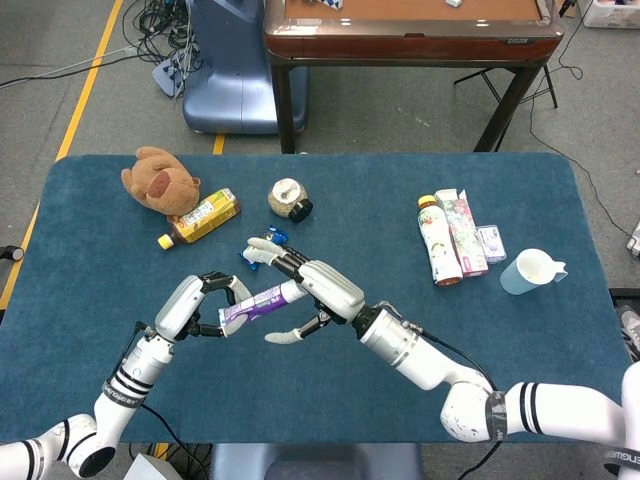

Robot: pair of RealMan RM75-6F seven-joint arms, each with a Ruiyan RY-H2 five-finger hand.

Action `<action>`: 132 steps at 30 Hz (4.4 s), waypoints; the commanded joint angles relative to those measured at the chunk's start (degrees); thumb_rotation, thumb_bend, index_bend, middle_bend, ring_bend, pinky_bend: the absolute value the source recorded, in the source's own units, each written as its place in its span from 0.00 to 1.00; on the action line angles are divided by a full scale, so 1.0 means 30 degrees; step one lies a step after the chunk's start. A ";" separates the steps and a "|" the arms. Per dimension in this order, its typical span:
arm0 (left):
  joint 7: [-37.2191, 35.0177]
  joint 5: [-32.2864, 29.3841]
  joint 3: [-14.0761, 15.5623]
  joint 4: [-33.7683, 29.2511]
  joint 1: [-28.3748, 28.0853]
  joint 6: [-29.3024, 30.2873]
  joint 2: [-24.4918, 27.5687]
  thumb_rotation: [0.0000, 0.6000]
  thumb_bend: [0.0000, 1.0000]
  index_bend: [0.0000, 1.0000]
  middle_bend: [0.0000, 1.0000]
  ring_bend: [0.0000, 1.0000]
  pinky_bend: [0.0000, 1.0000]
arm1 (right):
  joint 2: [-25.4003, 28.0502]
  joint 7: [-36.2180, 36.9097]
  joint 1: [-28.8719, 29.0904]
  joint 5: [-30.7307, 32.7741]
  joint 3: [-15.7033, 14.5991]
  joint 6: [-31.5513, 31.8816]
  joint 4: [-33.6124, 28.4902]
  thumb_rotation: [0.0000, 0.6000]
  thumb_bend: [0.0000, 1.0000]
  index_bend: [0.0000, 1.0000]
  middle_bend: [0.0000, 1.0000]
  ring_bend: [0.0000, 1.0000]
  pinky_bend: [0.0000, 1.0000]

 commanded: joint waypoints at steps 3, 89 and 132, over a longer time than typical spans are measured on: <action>0.0036 0.0030 -0.0052 0.0037 -0.0084 0.0039 -0.0109 1.00 0.55 0.63 0.79 0.56 0.39 | -0.0589 0.0897 0.0328 -0.0032 0.0136 -0.0132 0.0517 0.87 0.00 0.00 0.00 0.00 0.00; 0.6341 0.0184 0.2267 0.7433 -0.1713 -0.4521 -0.2344 1.00 0.54 0.47 0.60 0.45 0.39 | 0.5352 -0.1906 -0.4308 -0.1943 -0.2341 0.4410 0.1209 0.86 0.00 0.00 0.00 0.00 0.00; 1.5798 -0.4843 0.1888 -0.0926 0.7162 0.4943 0.3263 1.00 0.43 0.22 0.29 0.22 0.34 | 0.5698 -1.0720 -1.3719 0.0204 -0.5822 1.1103 0.1426 1.00 0.04 0.00 0.05 0.00 0.00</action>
